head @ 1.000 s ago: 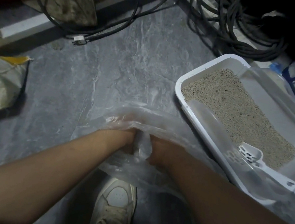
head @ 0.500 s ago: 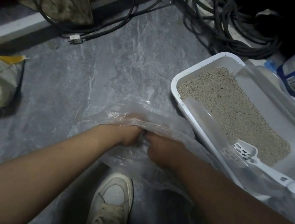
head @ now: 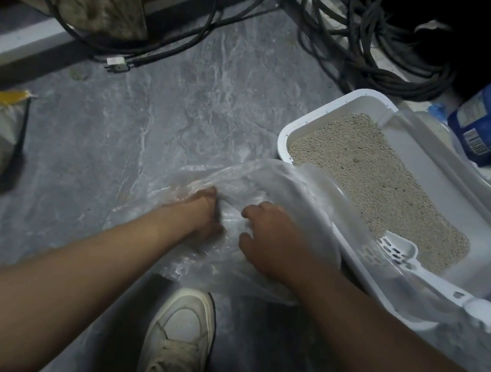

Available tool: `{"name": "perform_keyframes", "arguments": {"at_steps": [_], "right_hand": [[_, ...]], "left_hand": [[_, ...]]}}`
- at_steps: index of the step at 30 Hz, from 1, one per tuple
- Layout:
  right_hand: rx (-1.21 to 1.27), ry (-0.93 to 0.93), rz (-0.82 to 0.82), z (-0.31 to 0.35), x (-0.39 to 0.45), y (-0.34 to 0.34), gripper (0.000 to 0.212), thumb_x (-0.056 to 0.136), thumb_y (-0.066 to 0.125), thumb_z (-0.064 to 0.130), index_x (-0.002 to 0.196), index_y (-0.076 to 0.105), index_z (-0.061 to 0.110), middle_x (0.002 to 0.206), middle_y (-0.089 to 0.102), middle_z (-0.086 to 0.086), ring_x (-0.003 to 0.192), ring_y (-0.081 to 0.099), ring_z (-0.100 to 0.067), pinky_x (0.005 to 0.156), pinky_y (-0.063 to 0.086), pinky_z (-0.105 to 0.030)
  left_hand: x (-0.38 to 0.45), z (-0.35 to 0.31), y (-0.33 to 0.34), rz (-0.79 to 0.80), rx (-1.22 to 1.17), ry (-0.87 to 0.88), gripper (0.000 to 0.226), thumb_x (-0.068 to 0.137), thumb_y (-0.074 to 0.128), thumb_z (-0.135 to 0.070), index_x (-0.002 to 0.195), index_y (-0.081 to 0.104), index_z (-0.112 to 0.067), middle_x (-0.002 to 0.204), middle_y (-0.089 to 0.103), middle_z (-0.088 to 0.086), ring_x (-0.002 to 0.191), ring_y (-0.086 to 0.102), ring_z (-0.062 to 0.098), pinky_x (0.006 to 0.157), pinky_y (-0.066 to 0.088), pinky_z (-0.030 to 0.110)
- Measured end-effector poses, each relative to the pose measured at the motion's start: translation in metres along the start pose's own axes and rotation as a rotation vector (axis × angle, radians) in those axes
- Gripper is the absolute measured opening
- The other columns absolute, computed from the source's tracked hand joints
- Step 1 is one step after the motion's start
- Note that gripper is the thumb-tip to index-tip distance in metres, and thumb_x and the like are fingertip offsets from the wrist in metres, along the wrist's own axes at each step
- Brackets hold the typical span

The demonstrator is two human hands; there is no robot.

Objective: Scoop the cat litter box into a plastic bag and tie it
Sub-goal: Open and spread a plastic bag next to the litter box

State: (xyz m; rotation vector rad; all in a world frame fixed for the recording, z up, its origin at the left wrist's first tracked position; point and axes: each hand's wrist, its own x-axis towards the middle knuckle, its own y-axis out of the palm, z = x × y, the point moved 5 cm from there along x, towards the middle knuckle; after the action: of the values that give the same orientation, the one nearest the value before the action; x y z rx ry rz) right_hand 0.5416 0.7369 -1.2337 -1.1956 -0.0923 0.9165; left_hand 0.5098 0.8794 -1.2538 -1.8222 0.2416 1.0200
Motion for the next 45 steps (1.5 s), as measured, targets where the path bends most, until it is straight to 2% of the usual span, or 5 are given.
{"name": "perform_keyframes", "arguments": {"at_steps": [13, 23, 28, 34, 45], "right_hand": [[0.135, 0.084, -0.048, -0.014, 0.011, 0.008, 0.025, 0.088, 0.058, 0.017, 0.113, 0.060, 0.013, 0.113, 0.064, -0.010, 0.107, 0.059, -0.029, 0.090, 0.042, -0.032], [-0.288, 0.029, 0.230, -0.039, -0.006, 0.041, 0.101, 0.085, 0.070, 0.044, 0.159, 0.005, 0.019, 0.166, -0.004, -0.017, 0.153, 0.001, -0.038, 0.121, 0.018, -0.055], [-0.159, -0.027, 0.040, -0.031, -0.014, 0.025, 0.065, 0.088, 0.064, 0.037, 0.145, 0.040, 0.016, 0.153, 0.034, -0.016, 0.140, 0.034, -0.036, 0.112, 0.035, -0.049], [-0.066, -0.044, -0.149, -0.024, -0.025, 0.003, 0.034, 0.081, 0.064, 0.030, 0.109, 0.062, 0.011, 0.115, 0.059, -0.012, 0.103, 0.056, -0.035, 0.086, 0.050, -0.046], [-0.302, 0.058, 0.143, -0.055, -0.024, 0.059, 0.085, 0.088, 0.066, 0.033, 0.155, 0.015, 0.019, 0.165, -0.008, -0.020, 0.152, -0.002, -0.041, 0.117, 0.018, -0.062]], "left_hand": [[-0.038, -0.056, -0.014, -0.171, 0.510, 0.414, 0.042, 0.096, 0.059, -0.021, 0.137, 0.053, -0.015, 0.132, 0.055, 0.009, 0.123, 0.055, 0.031, 0.096, 0.047, 0.040], [0.004, -0.038, -0.034, -0.090, 0.368, 0.301, 0.051, 0.089, 0.066, -0.037, 0.134, 0.054, -0.018, 0.138, 0.058, 0.008, 0.121, 0.058, 0.025, 0.107, 0.044, 0.033], [0.005, -0.043, -0.031, -0.025, 0.428, 0.300, 0.082, 0.087, 0.062, -0.061, 0.153, 0.035, -0.019, 0.156, 0.041, 0.007, 0.143, 0.039, 0.031, 0.117, 0.036, 0.044], [-0.011, -0.076, -0.014, -0.063, 0.498, 0.447, 0.043, 0.094, 0.058, -0.037, 0.133, 0.051, -0.019, 0.135, 0.056, 0.008, 0.123, 0.058, 0.031, 0.098, 0.051, 0.043], [0.004, -0.087, -0.024, -0.132, 0.161, 0.438, 0.075, 0.083, 0.051, -0.043, 0.151, 0.036, -0.014, 0.153, 0.045, 0.012, 0.139, 0.046, 0.030, 0.112, 0.040, 0.045]]}}
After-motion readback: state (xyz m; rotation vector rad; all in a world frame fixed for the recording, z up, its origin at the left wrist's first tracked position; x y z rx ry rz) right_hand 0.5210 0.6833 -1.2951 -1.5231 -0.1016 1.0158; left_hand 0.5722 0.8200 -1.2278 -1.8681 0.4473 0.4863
